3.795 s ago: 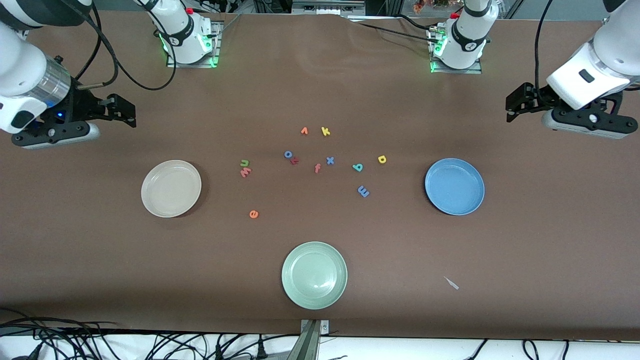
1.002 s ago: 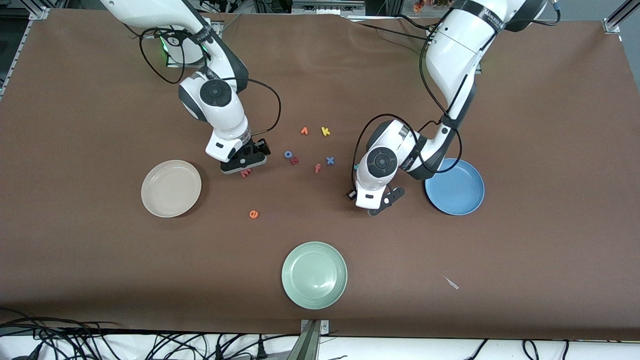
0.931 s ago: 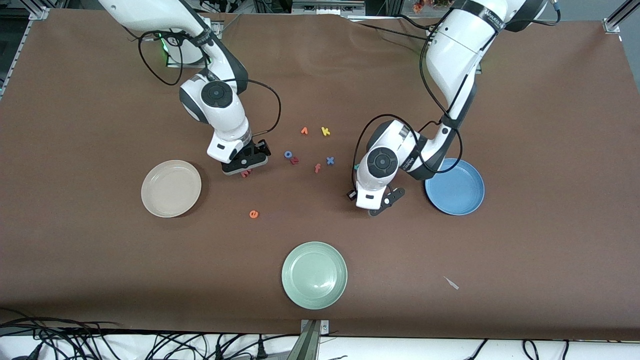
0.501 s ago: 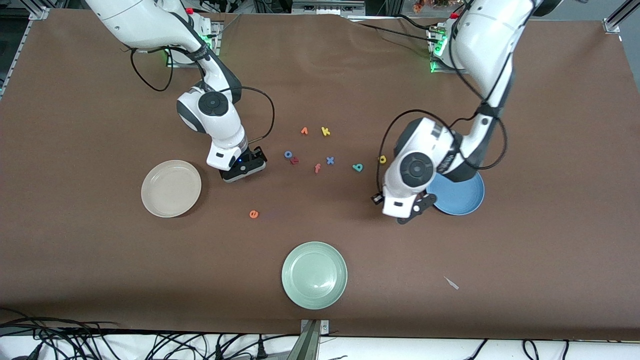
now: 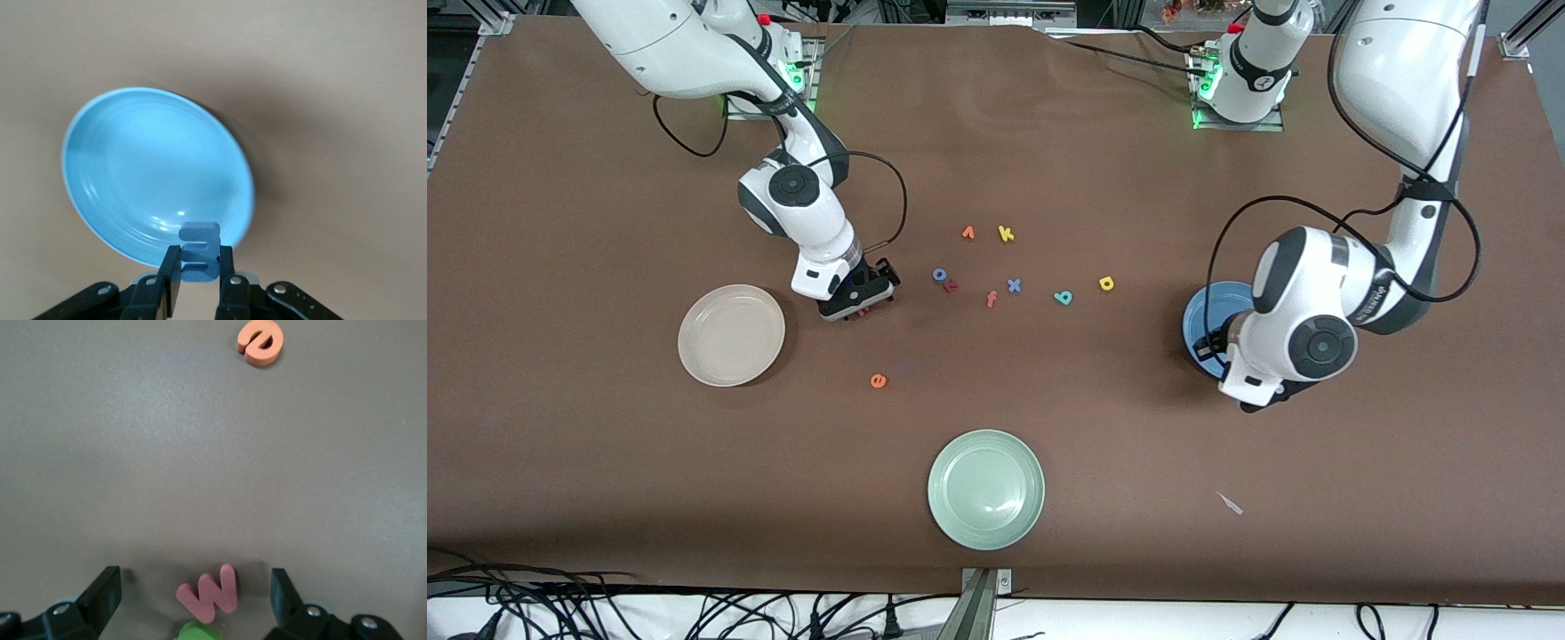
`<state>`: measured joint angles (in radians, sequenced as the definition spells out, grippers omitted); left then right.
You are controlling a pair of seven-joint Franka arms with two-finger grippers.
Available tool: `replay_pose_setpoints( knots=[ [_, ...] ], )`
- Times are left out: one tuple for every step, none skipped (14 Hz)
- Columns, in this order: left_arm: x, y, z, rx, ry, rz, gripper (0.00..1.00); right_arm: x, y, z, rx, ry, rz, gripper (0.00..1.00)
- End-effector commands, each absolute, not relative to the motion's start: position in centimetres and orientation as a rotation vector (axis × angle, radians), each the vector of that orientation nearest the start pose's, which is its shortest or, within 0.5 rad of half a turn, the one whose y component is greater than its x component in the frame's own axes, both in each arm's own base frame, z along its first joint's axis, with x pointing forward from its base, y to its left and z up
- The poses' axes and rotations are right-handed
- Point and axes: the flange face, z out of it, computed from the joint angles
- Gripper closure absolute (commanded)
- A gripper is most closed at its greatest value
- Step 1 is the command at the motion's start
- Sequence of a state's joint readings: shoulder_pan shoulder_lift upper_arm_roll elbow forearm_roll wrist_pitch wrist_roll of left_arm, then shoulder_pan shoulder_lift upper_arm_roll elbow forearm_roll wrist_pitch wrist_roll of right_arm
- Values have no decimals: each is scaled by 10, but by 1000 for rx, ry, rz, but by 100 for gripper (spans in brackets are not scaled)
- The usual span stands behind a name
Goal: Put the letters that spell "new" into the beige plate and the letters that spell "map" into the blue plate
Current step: 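Lower the blue M onto the blue plate and open the left gripper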
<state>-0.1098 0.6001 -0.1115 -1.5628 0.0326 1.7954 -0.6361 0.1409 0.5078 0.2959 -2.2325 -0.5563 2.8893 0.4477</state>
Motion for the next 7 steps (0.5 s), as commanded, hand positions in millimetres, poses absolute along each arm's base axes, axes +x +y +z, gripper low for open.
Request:
replay_pose_setpoints(
  knots=[
    [624, -92, 248, -2961, -423, 541, 100, 485, 263, 174, -2985, -753, -343, 1],
    [614, -85, 228, -2975, -407, 533, 97, 485, 263, 174, -2985, -754, -343, 2],
    [601, -85, 207, -2990, -401, 494, 97, 485, 263, 174, -2985, -754, -343, 6],
    [591, -85, 195, -3010, -395, 445, 95, 484, 263, 174, -2986, -754, -341, 12],
    [586, -83, 188, -3015, -398, 432, 79, 482, 262, 172, -2988, -751, -332, 17],
    [587, -83, 189, -3017, -398, 428, 25, 481, 262, 171, -2988, -754, -330, 24],
    [588, -83, 192, -3017, -401, 423, 0, 480, 262, 172, -2987, -764, -330, 27]
  ],
)
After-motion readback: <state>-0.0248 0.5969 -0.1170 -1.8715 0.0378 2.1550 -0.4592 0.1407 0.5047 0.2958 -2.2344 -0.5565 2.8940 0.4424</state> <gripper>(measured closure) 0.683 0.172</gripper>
